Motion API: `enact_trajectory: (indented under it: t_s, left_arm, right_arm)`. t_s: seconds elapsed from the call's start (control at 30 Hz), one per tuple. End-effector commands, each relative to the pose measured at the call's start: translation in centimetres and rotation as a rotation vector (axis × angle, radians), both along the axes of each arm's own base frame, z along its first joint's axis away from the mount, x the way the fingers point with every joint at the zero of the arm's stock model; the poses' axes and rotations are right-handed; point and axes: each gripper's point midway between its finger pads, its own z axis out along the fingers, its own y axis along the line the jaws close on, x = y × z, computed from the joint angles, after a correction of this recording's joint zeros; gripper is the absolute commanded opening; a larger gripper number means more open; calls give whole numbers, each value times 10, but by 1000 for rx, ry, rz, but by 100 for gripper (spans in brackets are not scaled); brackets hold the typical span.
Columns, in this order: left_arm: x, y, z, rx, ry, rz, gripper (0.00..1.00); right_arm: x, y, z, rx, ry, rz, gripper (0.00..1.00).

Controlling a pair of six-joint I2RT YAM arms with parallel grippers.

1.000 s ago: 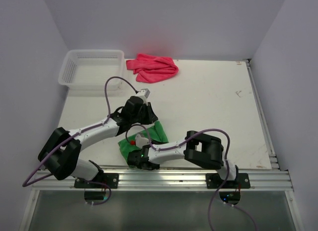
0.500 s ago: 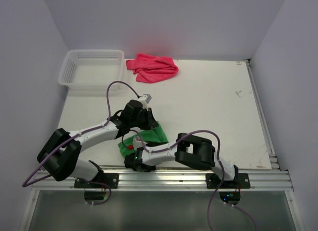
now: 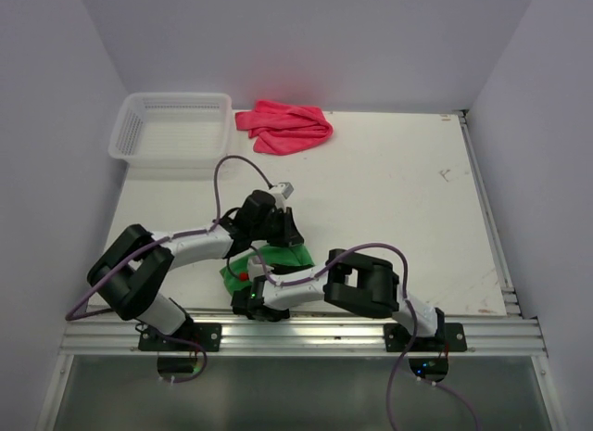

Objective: Roll the towels
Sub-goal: Roll the towel

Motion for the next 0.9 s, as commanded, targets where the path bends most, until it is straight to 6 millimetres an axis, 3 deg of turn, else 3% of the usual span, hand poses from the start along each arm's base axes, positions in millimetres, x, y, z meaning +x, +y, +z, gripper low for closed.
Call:
enact_trajectory:
  t_s: [0.0,0.27,0.5,0.67,0.87]
  left_arm:
    - [3,-5,-10,-10,-5,0,13]
    - [7,10,-37,75,3,53,12]
    - [3,18,-60,111,35,71,9]
    - [0,16,-65,93,50,66,6]
    - [0,18,-66,96,49,73,6]
  right_arm:
    - [-27,7,-69,158,217,-105,0]
    - [-27,7,-63,214,222,-105,1]
    - [-26,-2,-47,313,196,-114,14]
    - [-21,-3,-19,413,135,-125,26]
    - [-27,6,-2,555,174,-111,38]
